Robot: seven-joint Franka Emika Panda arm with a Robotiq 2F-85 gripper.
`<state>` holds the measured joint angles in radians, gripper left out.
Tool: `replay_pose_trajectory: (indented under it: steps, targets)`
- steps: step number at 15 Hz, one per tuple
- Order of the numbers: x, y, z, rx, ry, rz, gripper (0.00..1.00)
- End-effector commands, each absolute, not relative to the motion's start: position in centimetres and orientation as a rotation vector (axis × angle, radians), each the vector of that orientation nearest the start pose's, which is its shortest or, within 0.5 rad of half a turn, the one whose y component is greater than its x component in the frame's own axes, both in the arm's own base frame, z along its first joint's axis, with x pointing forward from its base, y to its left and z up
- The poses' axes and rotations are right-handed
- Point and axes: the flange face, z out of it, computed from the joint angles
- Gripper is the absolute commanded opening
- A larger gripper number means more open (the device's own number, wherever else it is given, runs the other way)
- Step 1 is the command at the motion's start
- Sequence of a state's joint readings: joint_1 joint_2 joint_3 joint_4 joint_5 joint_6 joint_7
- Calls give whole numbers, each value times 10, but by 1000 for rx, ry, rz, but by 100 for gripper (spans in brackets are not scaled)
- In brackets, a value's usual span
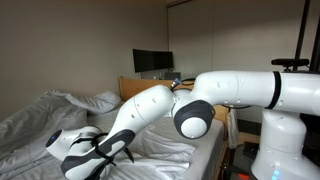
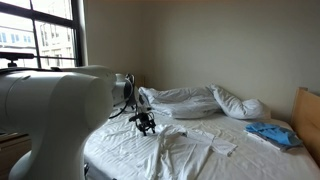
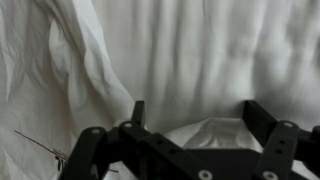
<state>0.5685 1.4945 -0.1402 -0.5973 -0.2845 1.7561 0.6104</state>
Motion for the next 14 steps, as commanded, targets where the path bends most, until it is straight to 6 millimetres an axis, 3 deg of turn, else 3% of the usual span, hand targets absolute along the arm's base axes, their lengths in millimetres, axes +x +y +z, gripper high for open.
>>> replay_pose_trajectory:
  steps: [1,9,14]
  targets:
    - [661,331,24,2564,15,-99,100]
    - [643,365,21,2309,265,113,100]
    - [645,361,21,2152,319,220,100]
